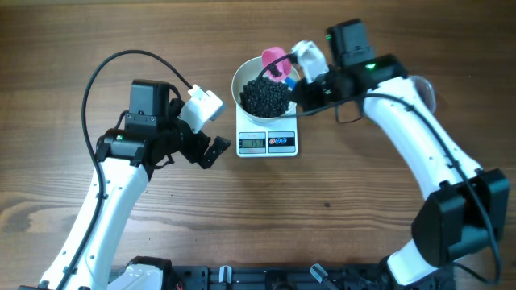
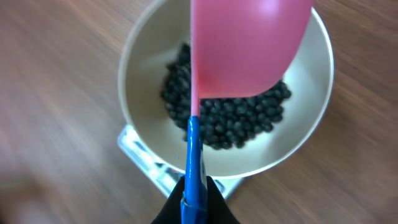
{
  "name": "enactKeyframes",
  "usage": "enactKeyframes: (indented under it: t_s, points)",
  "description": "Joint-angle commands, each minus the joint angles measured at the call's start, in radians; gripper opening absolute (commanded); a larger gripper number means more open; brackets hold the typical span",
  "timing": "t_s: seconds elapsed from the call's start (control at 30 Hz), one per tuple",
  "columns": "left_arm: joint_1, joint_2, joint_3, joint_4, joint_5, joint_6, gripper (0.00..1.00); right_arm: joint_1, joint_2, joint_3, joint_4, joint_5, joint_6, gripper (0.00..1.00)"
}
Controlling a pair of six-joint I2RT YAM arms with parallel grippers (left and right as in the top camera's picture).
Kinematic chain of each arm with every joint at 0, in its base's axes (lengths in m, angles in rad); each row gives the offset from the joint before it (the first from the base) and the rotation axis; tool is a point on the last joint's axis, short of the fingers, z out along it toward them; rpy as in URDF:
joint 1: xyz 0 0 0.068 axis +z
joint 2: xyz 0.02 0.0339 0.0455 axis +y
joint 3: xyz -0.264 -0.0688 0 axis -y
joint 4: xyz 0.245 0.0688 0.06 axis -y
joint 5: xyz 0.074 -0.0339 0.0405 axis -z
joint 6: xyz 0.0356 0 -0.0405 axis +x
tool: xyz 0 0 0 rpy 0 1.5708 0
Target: Scoop item into bowl and weigh 150g on scale
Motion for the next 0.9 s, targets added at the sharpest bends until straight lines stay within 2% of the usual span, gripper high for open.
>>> enactKeyframes:
  t_s: [0.0,0.53,0.87]
  points:
    - [0.005,-0.003,-0.006,0.003,-0.002,-0.01,1.0,0.057,-0.027,0.013,0.003,0.256,-0.026,0.04]
    - [0.005,-0.003,-0.006,0.003,-0.002,-0.01,1.0,0.119,0.089,0.01,-0.055,0.352,-0.129,0.04]
    - [0.005,-0.003,-0.006,0.003,-0.002,-0.01,1.0,0.147,0.132,0.01,-0.054,0.445,-0.127,0.04]
